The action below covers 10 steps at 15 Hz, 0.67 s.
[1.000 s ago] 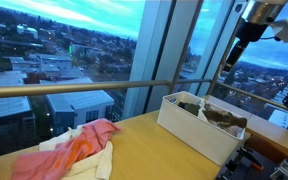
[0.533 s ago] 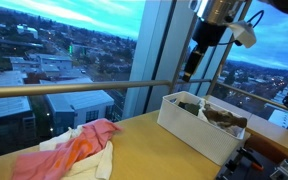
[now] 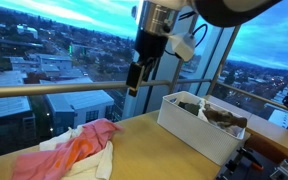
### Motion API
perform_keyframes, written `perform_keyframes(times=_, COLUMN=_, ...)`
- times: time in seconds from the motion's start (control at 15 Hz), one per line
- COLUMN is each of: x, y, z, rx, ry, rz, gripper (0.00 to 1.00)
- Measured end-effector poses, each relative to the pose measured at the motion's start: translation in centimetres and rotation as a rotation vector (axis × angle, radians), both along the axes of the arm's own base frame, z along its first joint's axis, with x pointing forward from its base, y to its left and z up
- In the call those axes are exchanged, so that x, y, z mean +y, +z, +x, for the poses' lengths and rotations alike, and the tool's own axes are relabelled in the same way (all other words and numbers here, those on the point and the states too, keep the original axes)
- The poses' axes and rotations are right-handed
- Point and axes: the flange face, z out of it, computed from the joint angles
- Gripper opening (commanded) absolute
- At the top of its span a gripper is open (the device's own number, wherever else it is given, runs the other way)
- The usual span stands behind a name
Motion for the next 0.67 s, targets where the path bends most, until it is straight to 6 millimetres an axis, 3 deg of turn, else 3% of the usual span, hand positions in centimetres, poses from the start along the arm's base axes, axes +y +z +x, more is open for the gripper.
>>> perform_keyframes(times=0.4, x=6.6, y=-7.8, z=1.9, rx=0.083, ry=0.092, rz=0.044, gripper=1.00)
perform_keyframes(times=0.67, x=9.7, y=-12.0, z=2.3, rx=0.116, ry=0.151, rz=0.035, gripper=1.00)
